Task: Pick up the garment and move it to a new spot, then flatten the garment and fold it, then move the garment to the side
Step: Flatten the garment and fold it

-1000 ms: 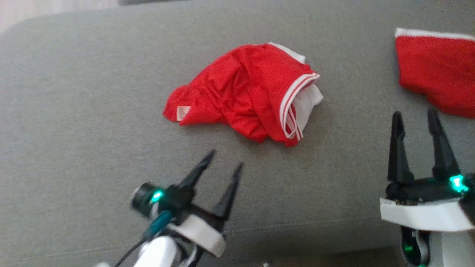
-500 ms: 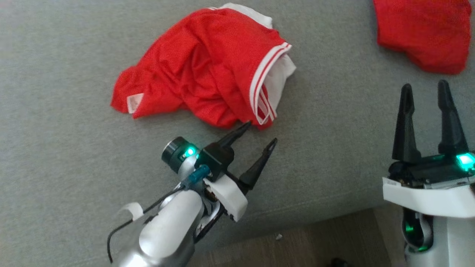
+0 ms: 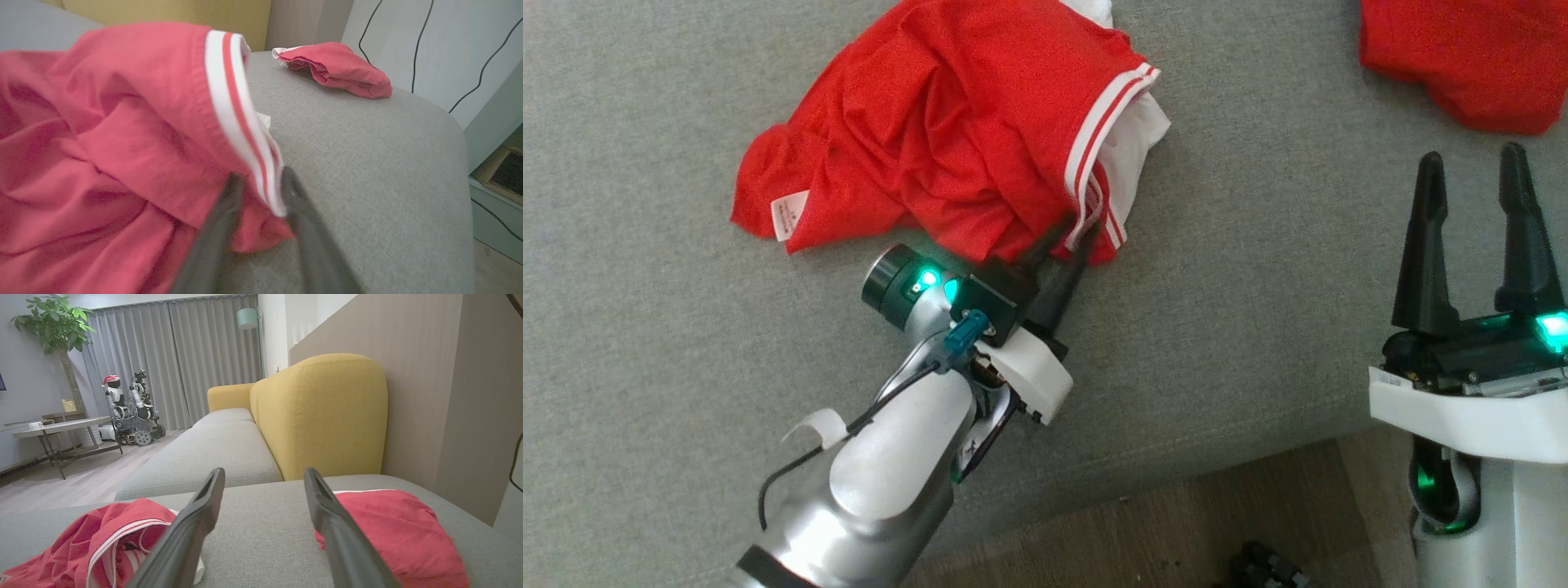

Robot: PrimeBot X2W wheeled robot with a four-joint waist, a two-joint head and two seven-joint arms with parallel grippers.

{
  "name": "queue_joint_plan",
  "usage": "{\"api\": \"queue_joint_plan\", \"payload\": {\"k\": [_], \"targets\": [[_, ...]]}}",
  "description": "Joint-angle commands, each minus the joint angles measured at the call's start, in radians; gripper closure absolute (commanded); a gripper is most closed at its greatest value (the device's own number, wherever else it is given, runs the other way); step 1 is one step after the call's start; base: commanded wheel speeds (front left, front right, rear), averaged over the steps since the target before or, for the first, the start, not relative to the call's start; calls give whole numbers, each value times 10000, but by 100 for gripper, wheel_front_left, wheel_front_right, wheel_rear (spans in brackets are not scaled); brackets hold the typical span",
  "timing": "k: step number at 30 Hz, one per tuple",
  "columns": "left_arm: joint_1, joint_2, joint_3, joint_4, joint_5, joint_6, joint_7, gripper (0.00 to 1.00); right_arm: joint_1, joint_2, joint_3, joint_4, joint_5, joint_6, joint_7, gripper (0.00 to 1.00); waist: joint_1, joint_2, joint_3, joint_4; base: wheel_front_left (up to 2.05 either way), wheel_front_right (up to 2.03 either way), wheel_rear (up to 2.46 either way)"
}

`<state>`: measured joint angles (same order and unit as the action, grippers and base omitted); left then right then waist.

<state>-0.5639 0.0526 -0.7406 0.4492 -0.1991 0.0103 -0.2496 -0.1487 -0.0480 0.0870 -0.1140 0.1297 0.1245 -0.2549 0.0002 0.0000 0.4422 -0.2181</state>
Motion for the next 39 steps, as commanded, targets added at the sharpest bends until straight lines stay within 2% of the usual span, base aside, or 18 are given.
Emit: {"api": "queue_joint_plan", "payload": {"k": [1,8,13,15,20,24,30,34,39], "targets": [[-233,-24,162,-244,-7,50,-122,100,-105,-22,238,-349,50,62,-69,0,-2,0,-17,27,0,0,0],[-341,-24,186,-474,-790,-283,-122,100,-176,-22,336,-314,129,62,-69,0,-2,0,-373,7,0,0,0],[-1160,-24,126,-655,-1998,-797,-113,100,-163,-22,460,-232,307,62,-69,0,-2,0,-917,-153,0,0,0],[-2152,-24,16,-650,-2794,-999,178,100,-123,-22,527,-196,431,62,-69,0,-2,0,-1201,-292,0,0,0],[-4082,-24,-79,-840,-3734,-1193,580,100,-93,-22,644,-151,598,62,-69,0,-2,0,-1537,-559,0,0,0],[-5620,-24,-7,-895,-4240,-1269,838,100,-59,-22,657,-141,632,62,-69,0,-2,0,-1729,-585,0,0,0],[-7347,64,653,-768,-4476,-1266,584,100,87,-22,556,-101,499,62,-69,0,-2,0,-2104,-262,0,0,0],[-6971,477,1280,-671,-5048,-1173,544,100,187,-22,490,-135,335,62,-69,0,-2,0,-2276,120,0,0,0],[-4600,1533,1853,-855,-5757,-848,409,100,416,-22,413,-111,113,62,-69,0,-2,0,-2373,631,0,0,0]]}}
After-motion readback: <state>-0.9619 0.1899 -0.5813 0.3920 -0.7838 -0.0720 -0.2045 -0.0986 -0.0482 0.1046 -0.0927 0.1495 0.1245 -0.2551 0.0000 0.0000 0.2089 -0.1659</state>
